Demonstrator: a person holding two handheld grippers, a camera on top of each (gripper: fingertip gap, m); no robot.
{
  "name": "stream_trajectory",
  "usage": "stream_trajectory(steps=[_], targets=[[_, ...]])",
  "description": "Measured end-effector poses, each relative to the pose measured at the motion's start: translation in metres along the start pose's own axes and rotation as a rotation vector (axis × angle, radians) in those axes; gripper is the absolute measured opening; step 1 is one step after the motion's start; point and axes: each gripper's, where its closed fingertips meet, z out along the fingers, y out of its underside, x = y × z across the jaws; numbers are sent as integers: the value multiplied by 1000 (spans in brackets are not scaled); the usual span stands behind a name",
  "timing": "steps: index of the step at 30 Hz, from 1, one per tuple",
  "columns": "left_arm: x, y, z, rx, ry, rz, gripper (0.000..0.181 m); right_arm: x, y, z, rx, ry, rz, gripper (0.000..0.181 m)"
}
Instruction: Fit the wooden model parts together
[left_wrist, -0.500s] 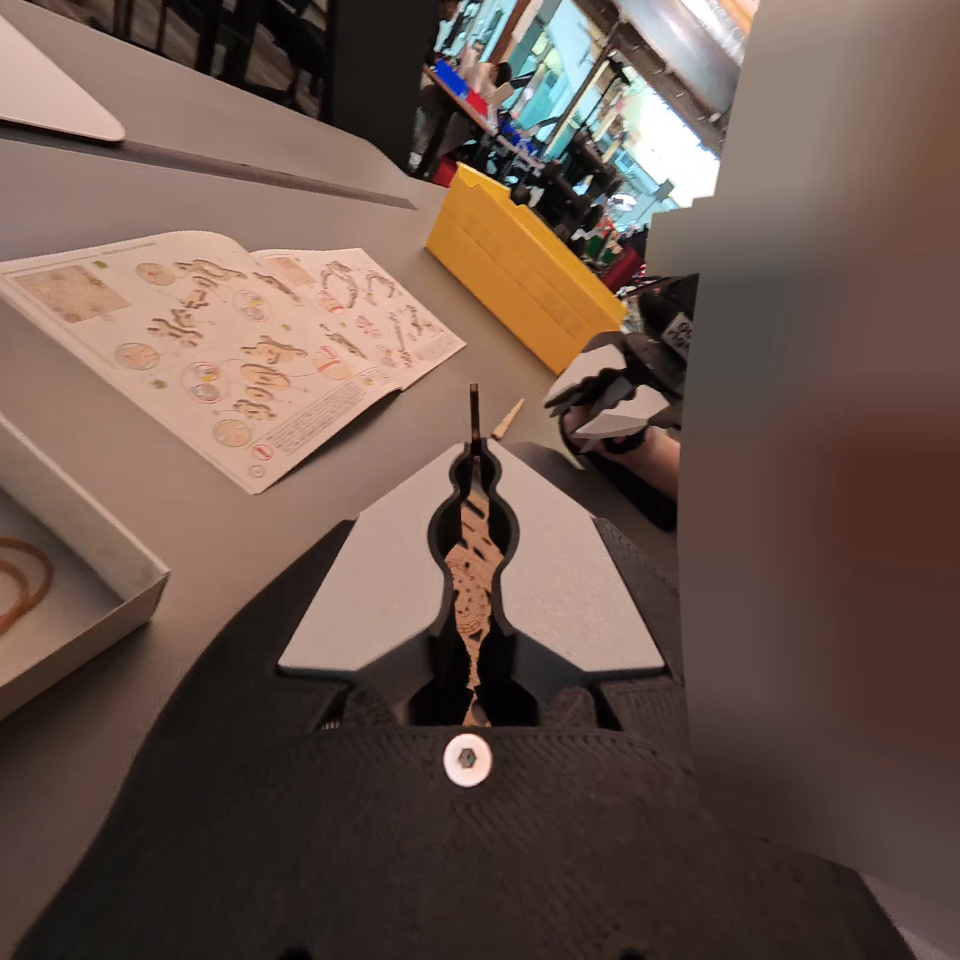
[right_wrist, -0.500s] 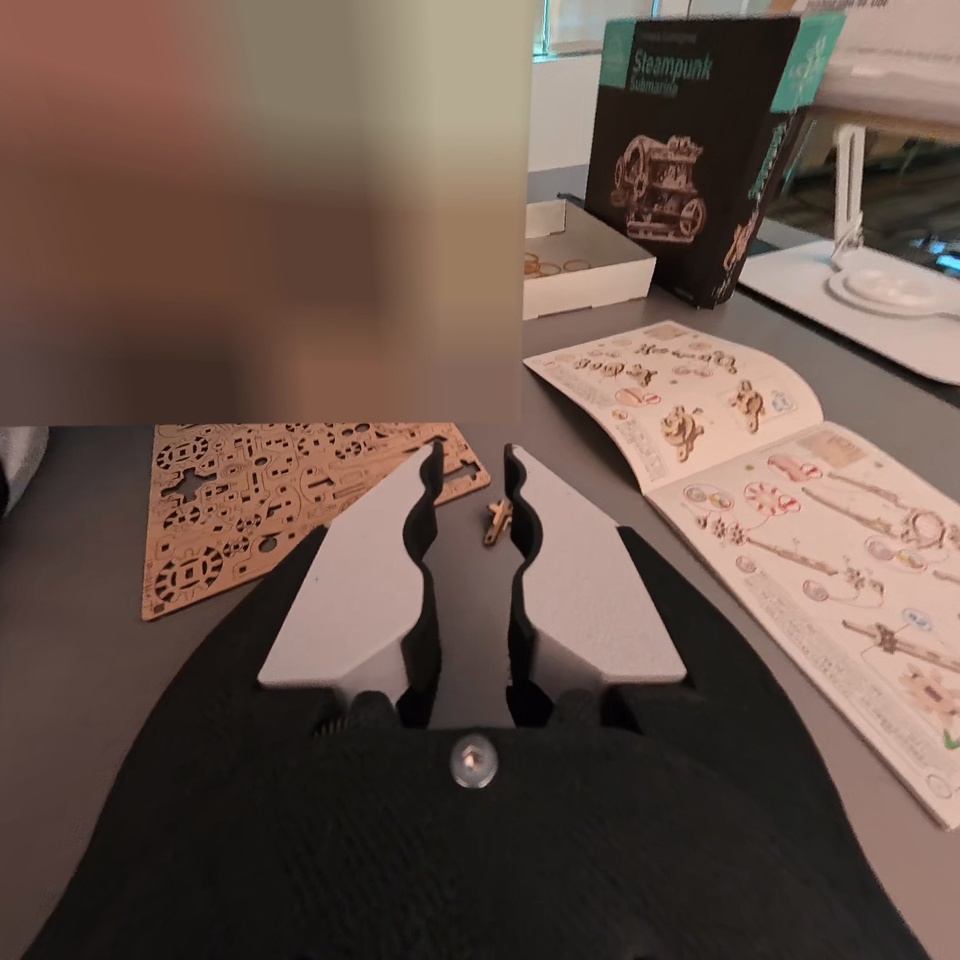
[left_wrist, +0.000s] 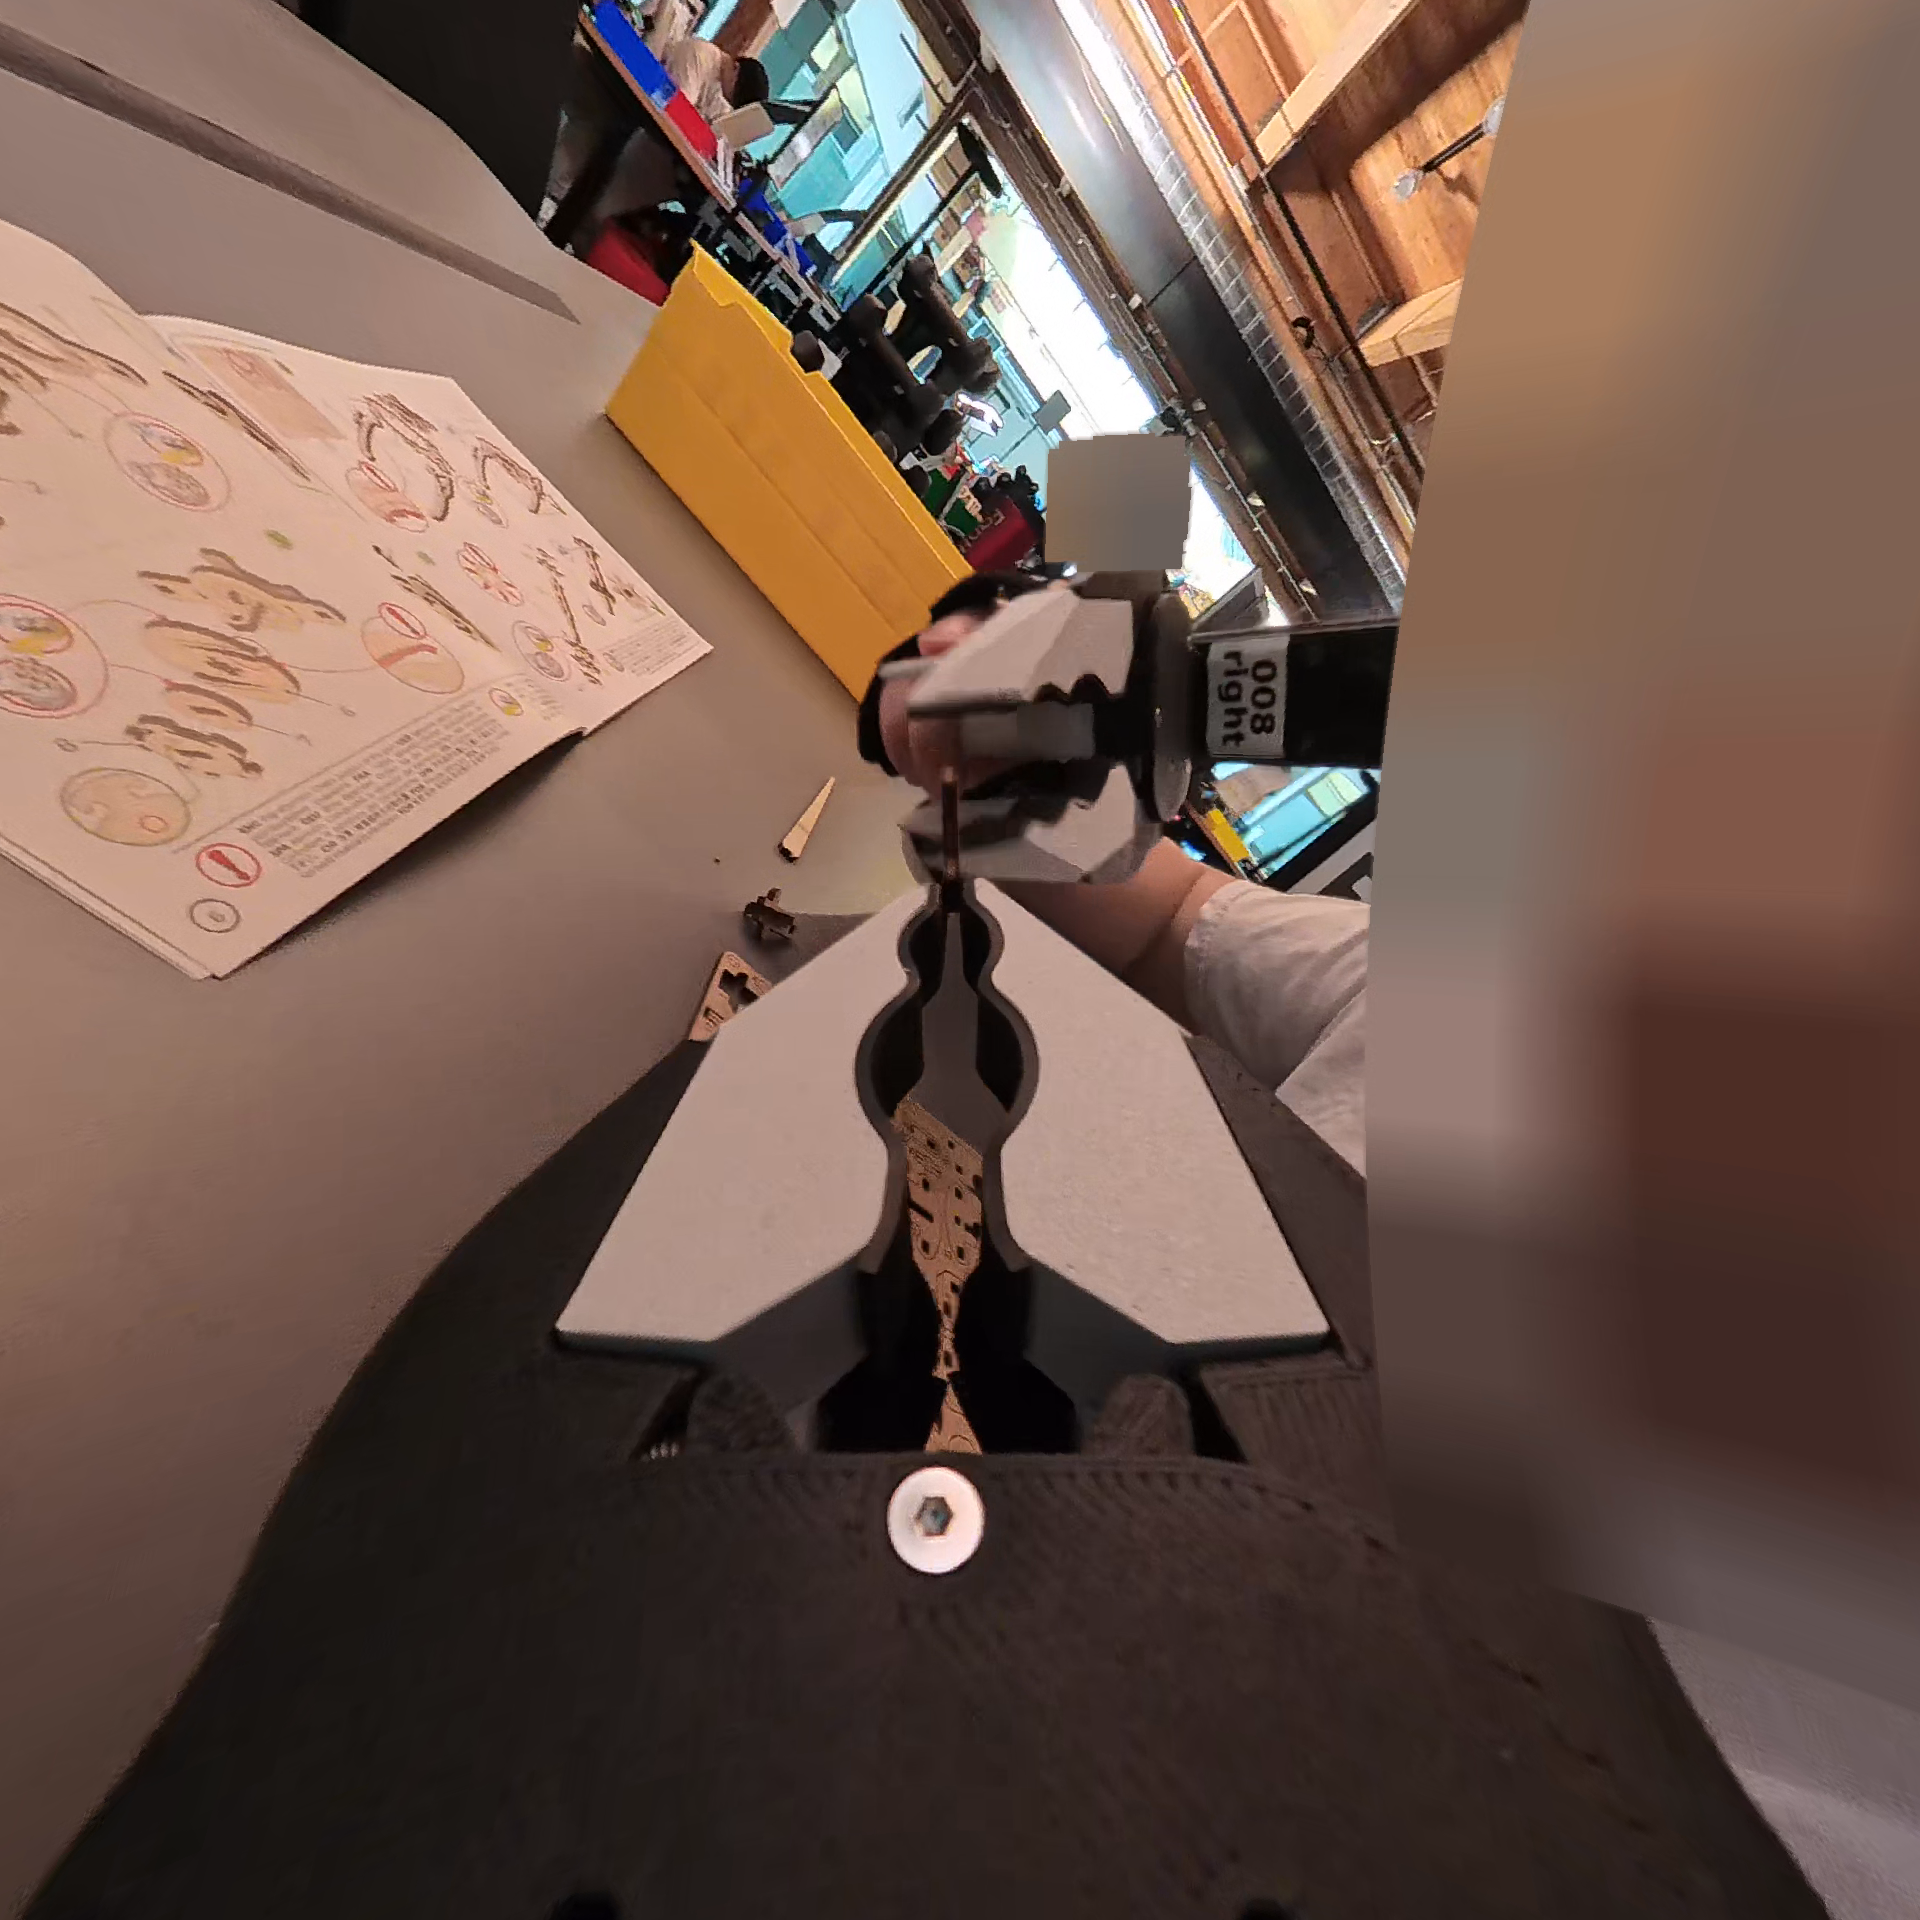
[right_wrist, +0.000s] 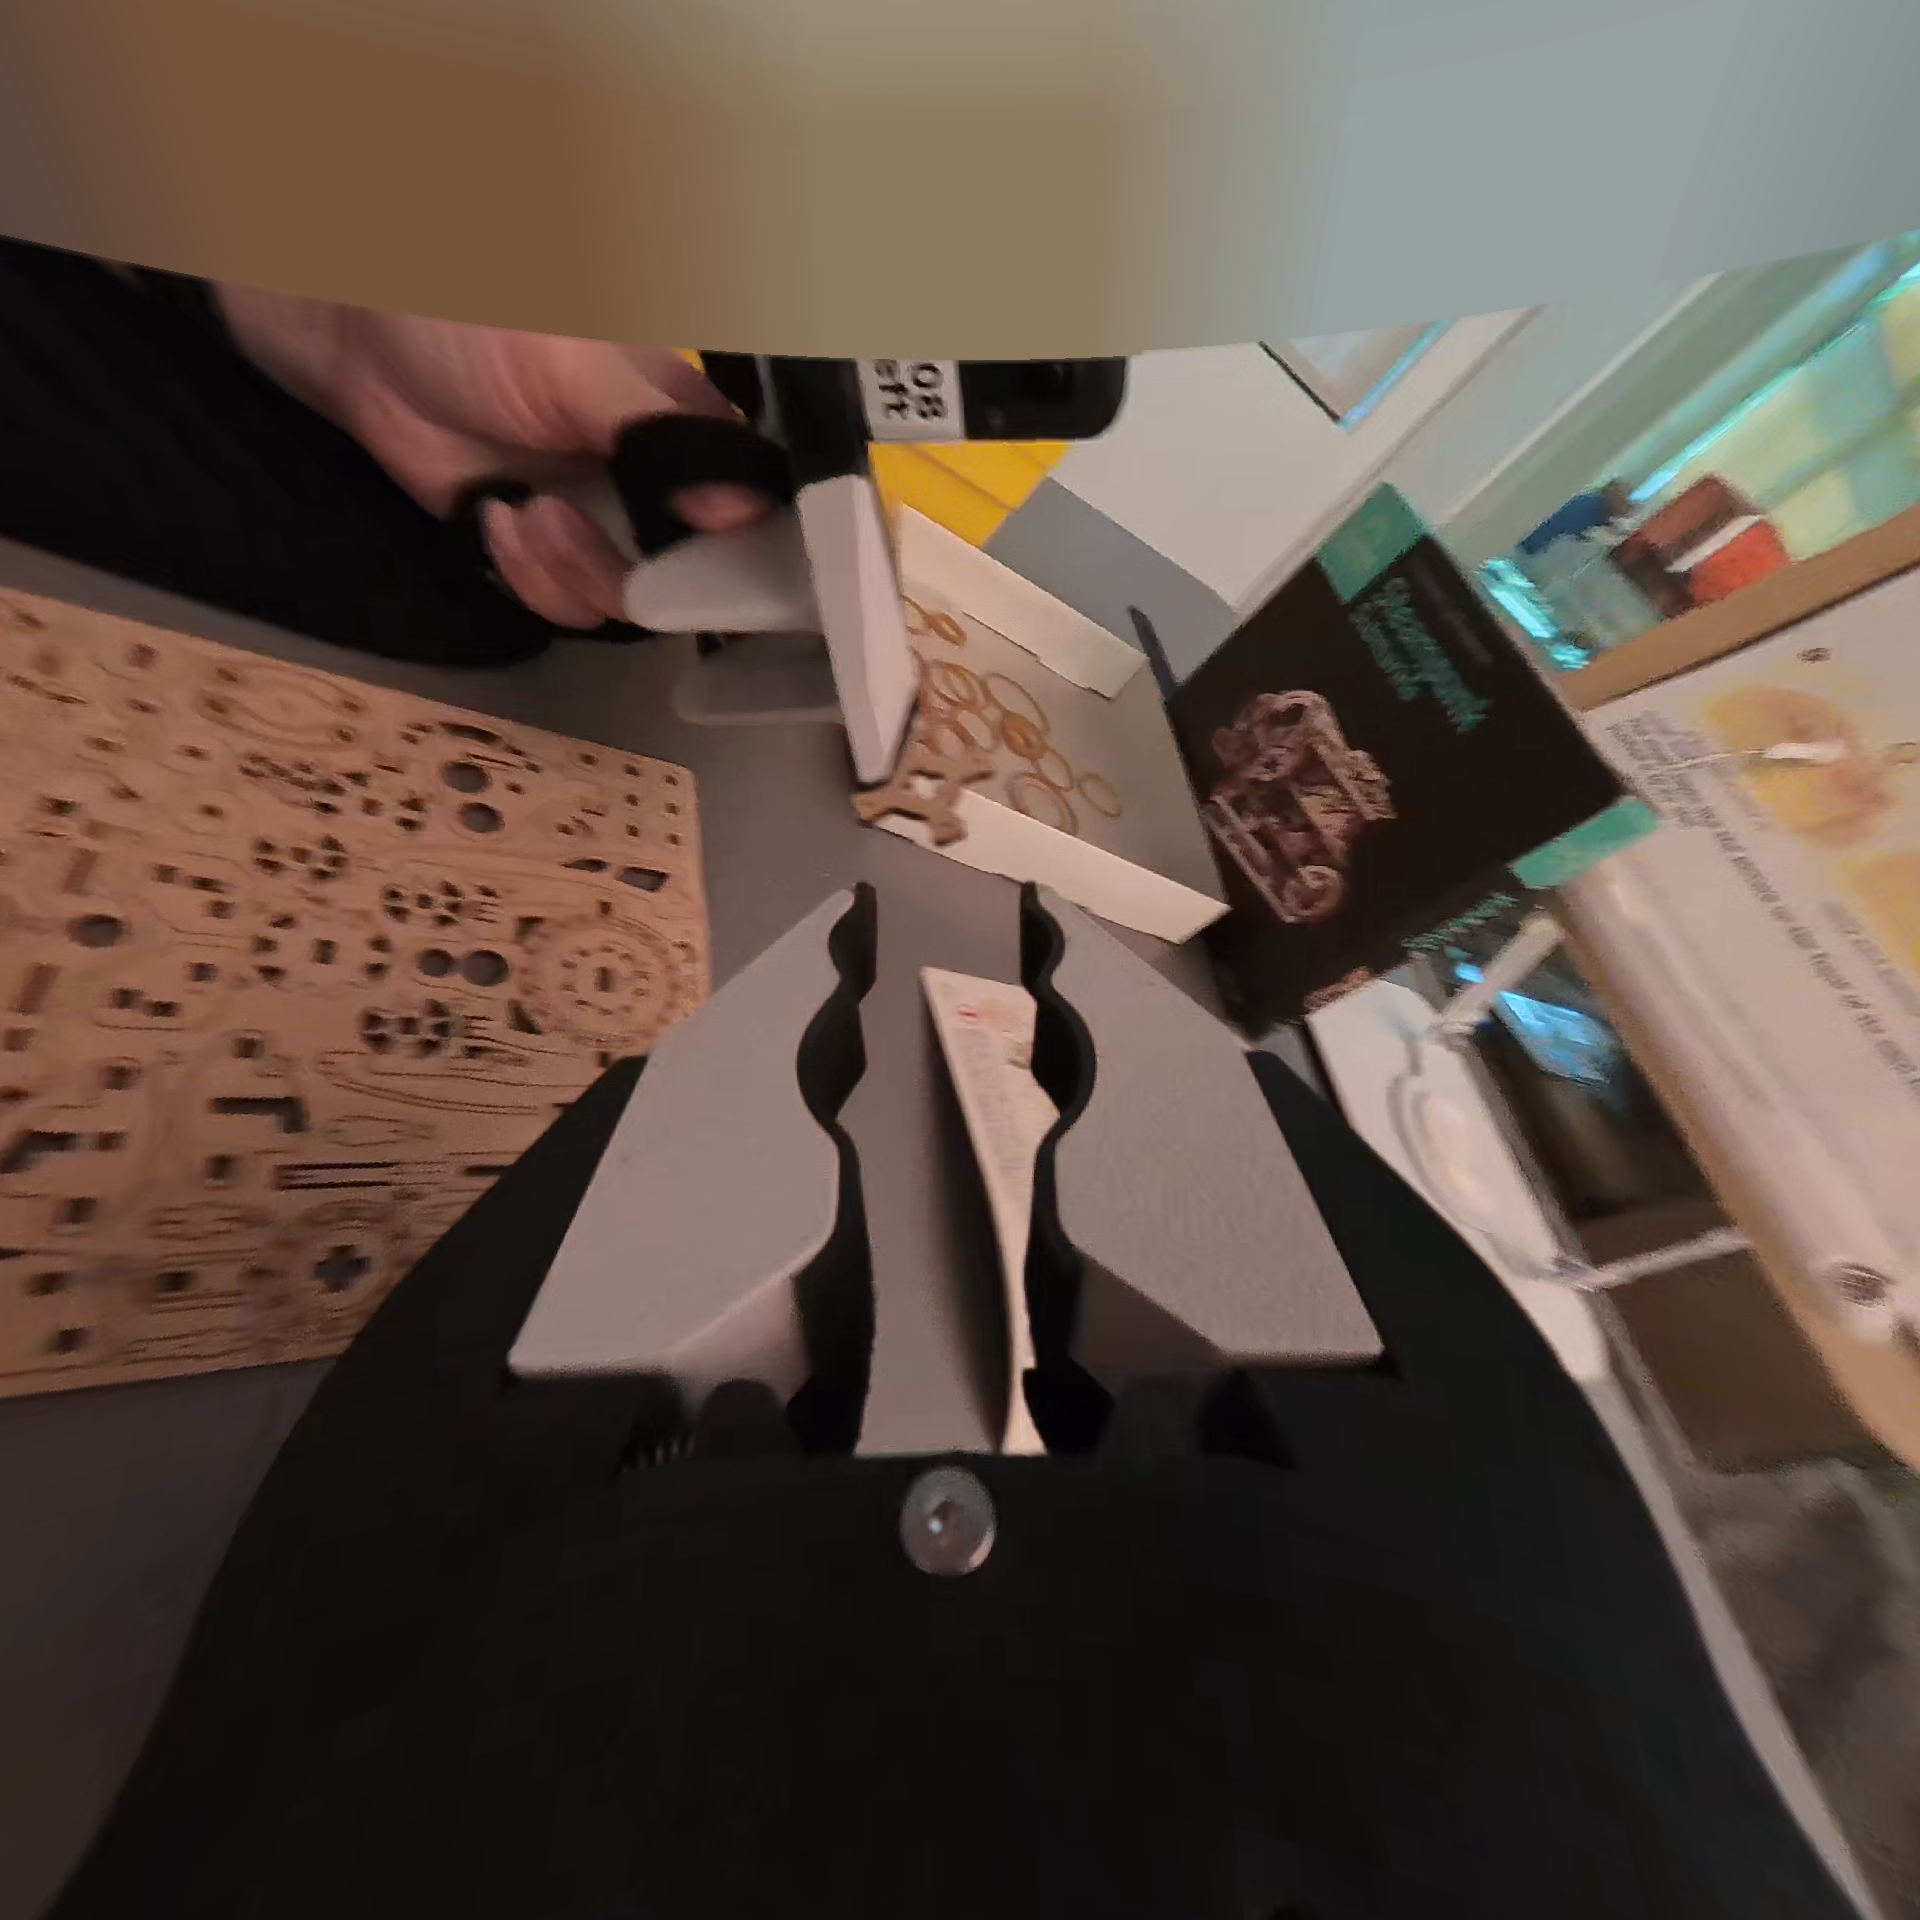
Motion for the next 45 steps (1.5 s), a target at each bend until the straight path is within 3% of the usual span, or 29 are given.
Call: stream_trajectory(steps=[2,5,14,20,24,29,33,39,45], targets=[[1,2,1,-15,13,-11,0,6,-2,2,11,43,-16,25],[1,5,4,-35,24,-21,0,-7,-10,2,55,-15,-36,20],[-1,15,10,-95,11,-23,0,-16,2,5,-11,-29,-136,6],[2,17,12,-110,12,8,1,-18,3,3,-7,-23,-108,5],[3,20,14,-136,-26,81,21,-16,4,0,35,-54,27,5],[-1,20,15,-165,-187,344,33,-4,-5,-8,188,-160,442,5],[-1,20,18,-163,-245,454,55,0,-14,-12,297,-251,654,5],[13,6,15,-67,-218,516,62,-9,-17,-7,305,-309,703,5],[19,7,15,-60,-197,529,54,-14,-16,-4,282,-293,642,5]])
